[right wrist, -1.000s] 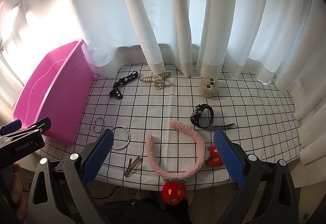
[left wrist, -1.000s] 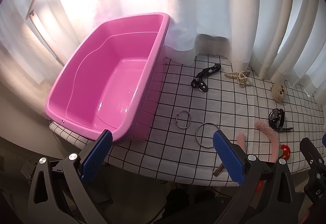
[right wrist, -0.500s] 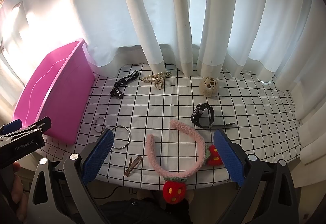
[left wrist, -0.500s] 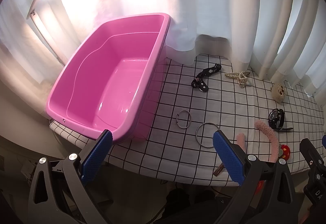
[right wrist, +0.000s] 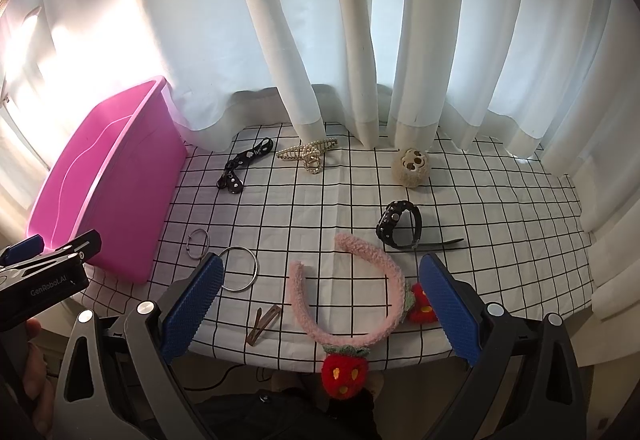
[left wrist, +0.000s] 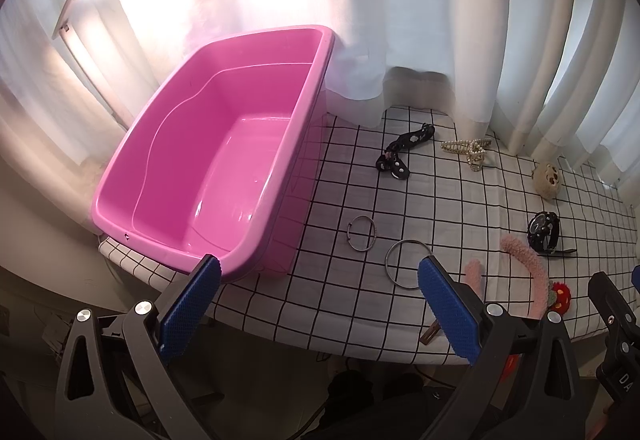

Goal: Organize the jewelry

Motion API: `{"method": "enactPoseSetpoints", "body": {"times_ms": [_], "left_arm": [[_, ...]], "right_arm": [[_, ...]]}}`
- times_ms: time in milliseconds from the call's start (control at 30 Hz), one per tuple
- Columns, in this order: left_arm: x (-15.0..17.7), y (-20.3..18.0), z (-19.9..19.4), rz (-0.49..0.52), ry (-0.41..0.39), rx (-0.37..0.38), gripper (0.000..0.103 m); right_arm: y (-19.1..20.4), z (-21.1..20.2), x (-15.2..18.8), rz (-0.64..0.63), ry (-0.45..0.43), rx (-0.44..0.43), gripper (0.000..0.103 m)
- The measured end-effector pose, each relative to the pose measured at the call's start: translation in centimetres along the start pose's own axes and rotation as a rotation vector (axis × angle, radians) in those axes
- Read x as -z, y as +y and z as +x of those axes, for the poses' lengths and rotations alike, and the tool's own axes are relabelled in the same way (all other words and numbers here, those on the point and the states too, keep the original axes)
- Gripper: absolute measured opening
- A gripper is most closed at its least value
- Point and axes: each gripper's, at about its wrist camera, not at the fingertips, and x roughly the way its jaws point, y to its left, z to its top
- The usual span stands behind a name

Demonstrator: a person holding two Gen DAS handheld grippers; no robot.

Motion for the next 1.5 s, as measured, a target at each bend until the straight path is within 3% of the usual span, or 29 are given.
{"method": "enactPoseSetpoints", "body": {"times_ms": [500,733,1033,1167,1300,1500], "left_arm": [[0.1,0.0,0.0,0.004,0.005,-0.004,0.097],[0.7,-0.8,0.2,0.010,0.014,0.003,0.097],[3.9,-3.6,3.8,0.025,0.096,0.135,0.097],[6.1,-5.3,6.4,0.026,0.120,0.182,0.097],[8.3,-6.6,8.5,0.039,0.113,0.167,0.097],[11.5,-7.7,11.7,-0.002,0.164,0.174,0.097]], "right_arm": [[-0.4,0.3,0.2,0.005,0.007,-0.010,0.094],[-2.4,0.5,0.5,0.046,0.019,-0.039,0.094],[-8.1,2.2,2.9,0.044,0.025,-0.034,0.094],[-11.0,4.4,4.4,0.008,0.058,-0.033,0.094],[-13.5,7.7,5.3,-0.017,0.121,-0.054,0.094],[-15.3,13.2,6.1,-0.021,0.250,-0.060,0.094]]}}
